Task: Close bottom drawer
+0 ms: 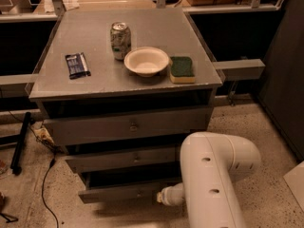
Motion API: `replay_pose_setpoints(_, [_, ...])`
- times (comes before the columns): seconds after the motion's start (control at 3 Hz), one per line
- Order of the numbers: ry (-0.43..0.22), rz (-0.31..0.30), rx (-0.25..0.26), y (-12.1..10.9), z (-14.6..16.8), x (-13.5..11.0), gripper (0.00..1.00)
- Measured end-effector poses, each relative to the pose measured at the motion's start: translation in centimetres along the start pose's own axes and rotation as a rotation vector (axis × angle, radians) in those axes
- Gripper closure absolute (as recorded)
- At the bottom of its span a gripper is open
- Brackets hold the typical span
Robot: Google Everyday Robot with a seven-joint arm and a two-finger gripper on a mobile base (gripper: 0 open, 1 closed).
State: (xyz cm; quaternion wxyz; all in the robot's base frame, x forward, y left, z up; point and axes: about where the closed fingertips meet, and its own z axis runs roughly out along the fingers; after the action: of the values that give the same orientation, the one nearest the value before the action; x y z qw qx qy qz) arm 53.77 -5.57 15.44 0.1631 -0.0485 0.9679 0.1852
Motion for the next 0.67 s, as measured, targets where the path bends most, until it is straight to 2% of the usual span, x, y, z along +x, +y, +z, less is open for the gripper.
replay_pose_setpoints(0.33, [-0.019,0.041,-0.023,1.27,3.31,-2.41,1.0])
replay_pose_setpoints(0.67, [-0.033,0.047,-0.026,1.69,3.91,-3.16,1.0])
